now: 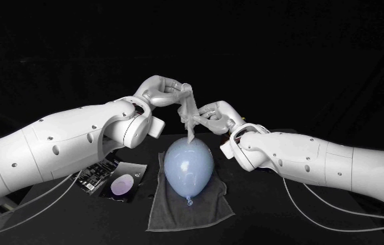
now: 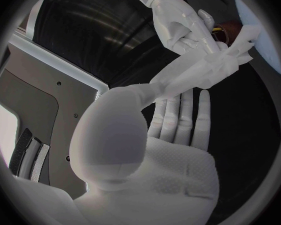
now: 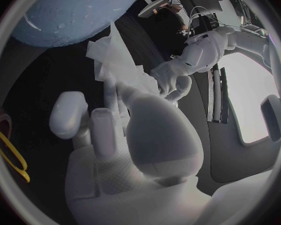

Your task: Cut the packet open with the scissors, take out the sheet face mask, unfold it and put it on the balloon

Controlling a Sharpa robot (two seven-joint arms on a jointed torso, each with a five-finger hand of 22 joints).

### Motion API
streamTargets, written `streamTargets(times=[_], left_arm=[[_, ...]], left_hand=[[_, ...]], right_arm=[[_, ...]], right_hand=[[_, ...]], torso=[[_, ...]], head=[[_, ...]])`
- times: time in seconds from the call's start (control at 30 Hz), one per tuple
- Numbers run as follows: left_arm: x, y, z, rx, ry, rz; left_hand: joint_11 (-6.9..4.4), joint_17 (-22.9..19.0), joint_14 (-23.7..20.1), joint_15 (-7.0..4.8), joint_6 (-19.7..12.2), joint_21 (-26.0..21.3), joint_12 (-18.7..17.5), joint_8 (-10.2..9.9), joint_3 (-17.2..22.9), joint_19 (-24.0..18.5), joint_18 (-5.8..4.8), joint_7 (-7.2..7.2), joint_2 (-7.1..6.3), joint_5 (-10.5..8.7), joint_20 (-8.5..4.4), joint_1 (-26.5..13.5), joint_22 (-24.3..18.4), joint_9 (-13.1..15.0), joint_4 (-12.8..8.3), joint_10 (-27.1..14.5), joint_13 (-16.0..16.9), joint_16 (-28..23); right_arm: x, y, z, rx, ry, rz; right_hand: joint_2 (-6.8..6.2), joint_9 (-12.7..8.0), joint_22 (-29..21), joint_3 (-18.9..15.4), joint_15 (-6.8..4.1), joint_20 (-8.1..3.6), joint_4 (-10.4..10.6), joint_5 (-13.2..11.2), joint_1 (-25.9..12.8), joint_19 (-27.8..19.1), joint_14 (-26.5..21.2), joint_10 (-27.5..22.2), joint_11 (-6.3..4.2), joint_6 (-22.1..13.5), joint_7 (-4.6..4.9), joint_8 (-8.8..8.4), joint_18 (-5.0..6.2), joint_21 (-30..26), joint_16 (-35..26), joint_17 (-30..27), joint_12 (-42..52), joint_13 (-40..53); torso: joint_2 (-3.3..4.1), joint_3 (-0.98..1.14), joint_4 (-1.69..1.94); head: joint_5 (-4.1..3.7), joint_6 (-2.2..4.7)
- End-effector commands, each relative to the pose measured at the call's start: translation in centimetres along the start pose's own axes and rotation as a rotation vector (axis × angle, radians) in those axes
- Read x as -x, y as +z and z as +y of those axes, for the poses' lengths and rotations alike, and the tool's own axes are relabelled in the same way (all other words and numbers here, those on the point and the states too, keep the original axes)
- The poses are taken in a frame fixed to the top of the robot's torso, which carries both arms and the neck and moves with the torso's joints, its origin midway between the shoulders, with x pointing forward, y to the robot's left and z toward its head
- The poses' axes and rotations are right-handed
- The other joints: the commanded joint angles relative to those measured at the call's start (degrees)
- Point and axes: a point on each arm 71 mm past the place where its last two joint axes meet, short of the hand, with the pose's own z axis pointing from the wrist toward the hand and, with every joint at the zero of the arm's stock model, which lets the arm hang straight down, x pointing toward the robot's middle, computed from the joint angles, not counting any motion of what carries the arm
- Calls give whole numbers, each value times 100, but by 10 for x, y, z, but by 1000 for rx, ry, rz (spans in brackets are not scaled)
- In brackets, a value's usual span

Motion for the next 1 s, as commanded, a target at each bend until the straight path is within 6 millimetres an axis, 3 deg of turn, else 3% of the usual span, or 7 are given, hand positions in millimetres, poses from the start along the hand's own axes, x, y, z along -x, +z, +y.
streamTargets(times=[0.03,0.3,0.63,1.0], left_arm=[[2,0,-2,-13,-5,-5],[15,0,2,-18,-2,-43],[30,-2,7,-23,5,-67],[48,-7,12,-30,2,-80]], left_hand=[[-10,2,-30,2,27,-20,-1,22,3,-55,25,8,77,19,-5,-1,-8,9,-37,29,6,29],[3,9,-72,16,20,-26,-7,32,-25,-70,14,33,42,18,-5,-74,-7,21,-79,22,12,48],[39,30,-288,65,15,-88,-40,69,-64,-179,-49,43,74,17,-2,-145,-18,53,-194,-98,19,96],[102,119,-699,148,-19,-201,65,90,-115,-375,-160,57,166,16,-1,-212,-20,79,-368,-342,112,323]], right_arm=[[4,-2,3,34,-7,-32],[21,-4,3,31,-28,-68],[50,12,27,42,-114,14],[77,32,65,-3,-456,285]], right_hand=[[11,73,790,128,-38,-9,-53,7,-56,40,136,51,-10,-14,-18,90,-58,47,42,13,35,16],[-43,145,827,282,-42,-18,-126,6,-140,50,144,58,-14,-64,-23,184,-70,119,49,23,22,33],[-70,181,867,355,-43,-21,-160,7,-198,88,167,48,-14,-95,-28,234,-93,250,79,88,7,38],[-125,259,995,494,-52,-31,-239,6,-325,253,246,40,-22,-154,-44,357,-178,752,171,279,-7,59]], torso=[[1,1,-2],[-10,4,-11],[-11,2,-10],[-9,2,-7]], head=[[5,5],[24,15],[-10,71],[-56,119]])
